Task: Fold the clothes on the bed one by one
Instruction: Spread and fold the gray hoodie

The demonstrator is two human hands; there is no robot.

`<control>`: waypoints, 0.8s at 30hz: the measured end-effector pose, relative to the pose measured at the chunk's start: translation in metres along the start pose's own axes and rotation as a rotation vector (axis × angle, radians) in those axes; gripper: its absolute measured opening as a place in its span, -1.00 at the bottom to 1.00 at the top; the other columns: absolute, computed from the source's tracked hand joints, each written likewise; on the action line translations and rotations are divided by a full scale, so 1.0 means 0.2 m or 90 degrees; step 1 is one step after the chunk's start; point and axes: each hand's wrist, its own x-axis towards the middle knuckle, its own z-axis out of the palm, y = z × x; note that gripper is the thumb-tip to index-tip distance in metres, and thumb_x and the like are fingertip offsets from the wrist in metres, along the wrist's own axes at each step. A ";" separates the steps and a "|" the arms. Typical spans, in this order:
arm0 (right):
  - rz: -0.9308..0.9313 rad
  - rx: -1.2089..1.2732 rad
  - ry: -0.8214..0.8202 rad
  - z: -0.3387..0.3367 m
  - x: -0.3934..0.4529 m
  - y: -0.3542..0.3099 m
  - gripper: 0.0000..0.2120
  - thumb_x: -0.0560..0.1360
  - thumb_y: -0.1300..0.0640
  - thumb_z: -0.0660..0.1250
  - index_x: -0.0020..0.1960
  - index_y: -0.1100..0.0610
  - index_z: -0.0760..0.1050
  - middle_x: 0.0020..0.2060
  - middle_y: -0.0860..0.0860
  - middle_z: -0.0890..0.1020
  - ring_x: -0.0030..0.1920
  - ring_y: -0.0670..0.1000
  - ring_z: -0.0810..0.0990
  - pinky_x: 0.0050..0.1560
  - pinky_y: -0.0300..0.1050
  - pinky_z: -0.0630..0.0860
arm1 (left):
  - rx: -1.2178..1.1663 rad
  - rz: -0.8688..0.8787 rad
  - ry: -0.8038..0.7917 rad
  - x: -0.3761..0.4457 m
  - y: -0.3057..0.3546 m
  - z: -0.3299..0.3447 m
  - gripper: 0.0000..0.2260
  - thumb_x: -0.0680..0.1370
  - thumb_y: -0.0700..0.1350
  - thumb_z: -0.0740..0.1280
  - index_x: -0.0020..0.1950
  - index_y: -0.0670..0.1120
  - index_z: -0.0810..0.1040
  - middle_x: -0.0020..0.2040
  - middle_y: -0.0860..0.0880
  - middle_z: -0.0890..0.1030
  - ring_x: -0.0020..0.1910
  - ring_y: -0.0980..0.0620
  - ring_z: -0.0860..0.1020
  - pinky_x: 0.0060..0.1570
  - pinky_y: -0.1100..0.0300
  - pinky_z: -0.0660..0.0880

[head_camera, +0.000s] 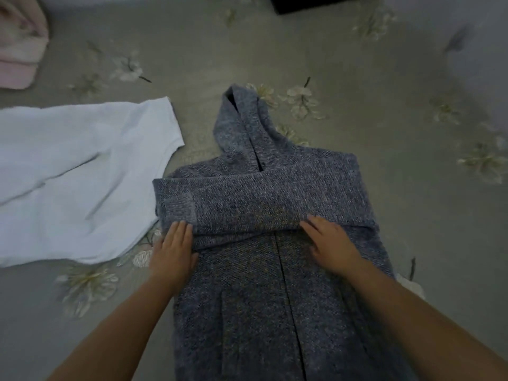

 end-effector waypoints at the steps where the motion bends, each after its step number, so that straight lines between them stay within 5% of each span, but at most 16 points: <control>1: 0.028 -0.028 -0.009 0.01 0.02 0.03 -0.42 0.60 0.11 0.08 0.52 0.04 -0.13 0.52 0.02 -0.12 0.51 0.05 -0.14 0.47 0.04 -0.06 | -0.007 0.000 0.007 0.05 0.01 0.01 -0.41 0.62 0.10 -0.02 0.51 -0.14 -0.21 0.53 -0.09 -0.17 0.51 -0.05 -0.18 0.45 0.04 -0.06; 7: 0.077 -0.053 -0.084 0.02 0.21 0.15 -0.39 0.60 0.06 0.08 0.51 -0.01 -0.19 0.50 0.00 -0.24 0.50 0.10 -0.24 0.46 0.14 -0.13 | -0.075 -0.002 0.060 0.34 0.03 0.05 -0.44 0.62 0.11 -0.07 0.52 -0.13 -0.14 0.53 -0.11 -0.15 0.51 -0.05 -0.18 0.45 0.06 -0.11; 11: 0.051 -0.022 -0.046 -0.06 0.32 0.19 -0.56 0.59 0.10 0.07 0.46 0.00 0.18 0.48 -0.01 0.15 0.42 0.09 0.17 0.38 -0.04 0.24 | -0.172 0.010 0.129 0.53 0.06 0.02 -0.47 0.63 0.07 -0.02 0.52 -0.15 -0.04 0.54 -0.11 -0.07 0.51 -0.04 -0.13 0.45 0.06 -0.12; 14: 0.065 0.002 -0.064 -0.21 0.48 0.20 -0.69 0.54 0.17 0.13 0.23 0.19 0.49 0.20 0.13 0.51 0.14 0.11 0.48 0.09 -0.15 0.39 | -0.232 -0.021 0.154 0.70 0.10 0.00 -0.47 0.62 0.08 -0.01 0.51 -0.14 -0.02 0.54 -0.10 -0.06 0.51 -0.03 -0.13 0.44 -0.01 -0.12; 16: 0.088 0.032 -0.060 -0.32 0.61 0.19 -0.74 0.53 0.20 0.15 0.08 0.26 0.56 0.04 0.18 0.60 0.00 0.13 0.55 -0.08 -0.14 0.41 | -0.251 -0.063 0.137 0.77 0.12 0.04 -0.45 0.61 0.11 -0.03 0.52 -0.12 -0.04 0.54 -0.07 -0.08 0.51 0.00 -0.15 0.42 -0.10 -0.14; 19: 0.122 0.163 0.094 -0.46 0.78 0.13 -0.75 0.54 0.22 0.17 0.14 0.22 0.54 0.00 0.18 0.62 -0.14 0.06 0.51 -0.21 -0.20 0.33 | -0.250 -0.104 0.165 0.81 0.13 0.12 -0.44 0.60 0.17 -0.07 0.52 -0.09 -0.02 0.54 -0.04 -0.04 0.51 0.03 -0.12 0.39 -0.10 -0.25; 24: 0.107 0.388 0.222 -0.61 1.14 0.00 -0.50 0.54 0.05 0.26 0.42 0.18 0.25 0.34 0.12 0.40 0.31 0.09 0.39 0.25 -0.10 0.31 | -0.233 -0.098 0.165 0.83 0.12 0.11 -0.26 0.43 0.24 -0.34 0.51 -0.10 0.00 0.53 -0.04 0.00 0.51 0.02 -0.07 0.32 0.05 -0.42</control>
